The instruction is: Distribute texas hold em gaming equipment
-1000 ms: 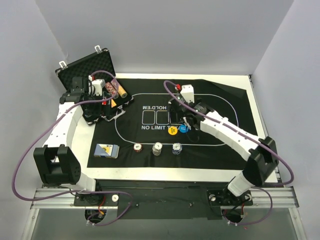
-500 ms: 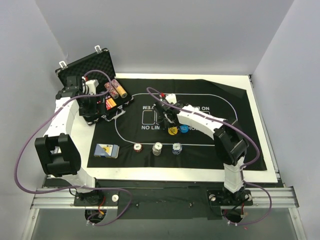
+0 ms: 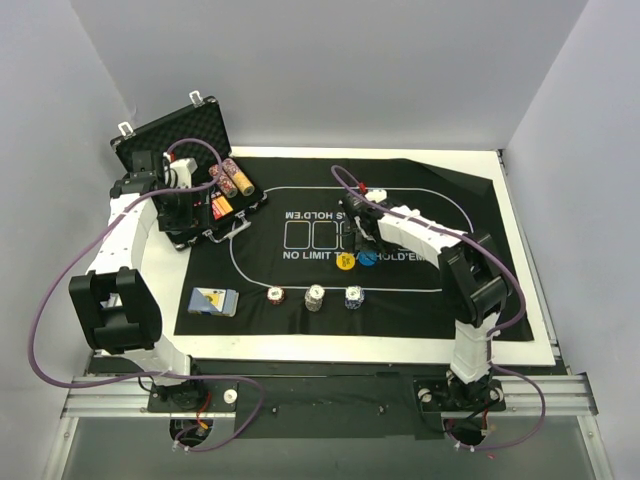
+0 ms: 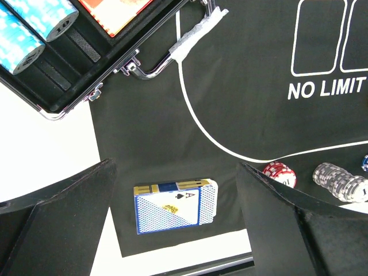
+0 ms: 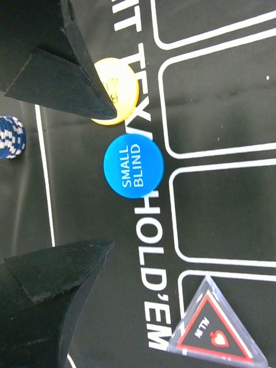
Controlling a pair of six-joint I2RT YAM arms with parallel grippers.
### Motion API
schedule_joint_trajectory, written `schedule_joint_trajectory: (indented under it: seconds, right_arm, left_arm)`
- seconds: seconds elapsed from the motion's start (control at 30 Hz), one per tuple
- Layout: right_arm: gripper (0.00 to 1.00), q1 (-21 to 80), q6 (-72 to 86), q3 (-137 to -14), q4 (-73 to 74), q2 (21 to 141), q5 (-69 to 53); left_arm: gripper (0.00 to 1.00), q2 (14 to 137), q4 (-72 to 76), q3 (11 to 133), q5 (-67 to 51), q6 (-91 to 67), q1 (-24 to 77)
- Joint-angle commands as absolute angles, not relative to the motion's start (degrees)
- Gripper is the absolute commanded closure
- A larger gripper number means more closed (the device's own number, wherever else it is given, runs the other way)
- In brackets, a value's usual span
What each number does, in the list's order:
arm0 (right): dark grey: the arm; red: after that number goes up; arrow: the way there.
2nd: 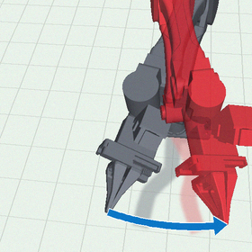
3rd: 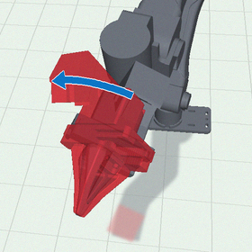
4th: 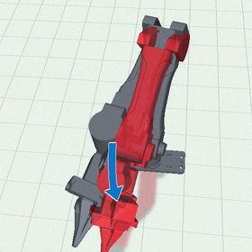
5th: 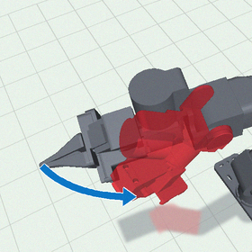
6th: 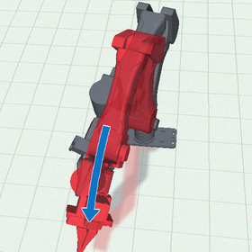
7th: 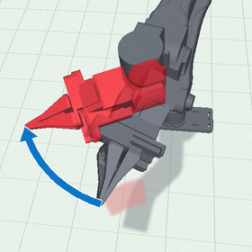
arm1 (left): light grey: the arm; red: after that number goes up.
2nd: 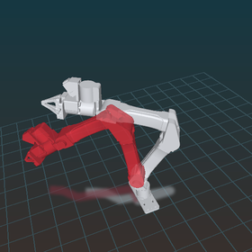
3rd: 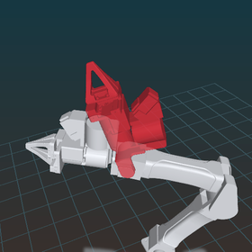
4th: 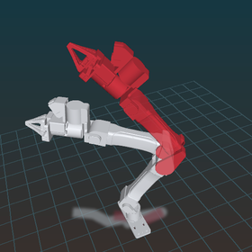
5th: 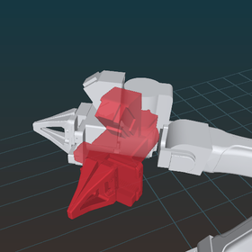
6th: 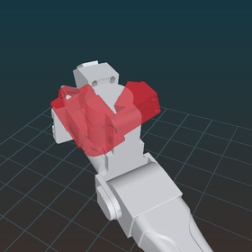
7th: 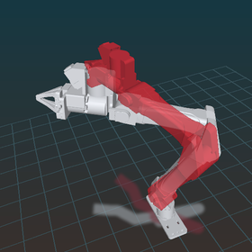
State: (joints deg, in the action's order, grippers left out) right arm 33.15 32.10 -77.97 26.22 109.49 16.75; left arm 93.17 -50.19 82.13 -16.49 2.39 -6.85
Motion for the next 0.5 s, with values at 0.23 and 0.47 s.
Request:
schedule_joint_trajectory:
  seconds: [0.23,0.47]
  right_arm:
    - [0.28,30.59,35.16,-74.88,22.77,111.97,12.92]
    - [0.35,30.59,35.07,-74.88,21.88,113.73,12.31]
  left_arm:
    - [0.04,92.99,-50.97,85.25,-17.75,2.64,-7.03]
    - [0.04,93.69,-51.68,86.75,-17.58,2.73,-7.03]
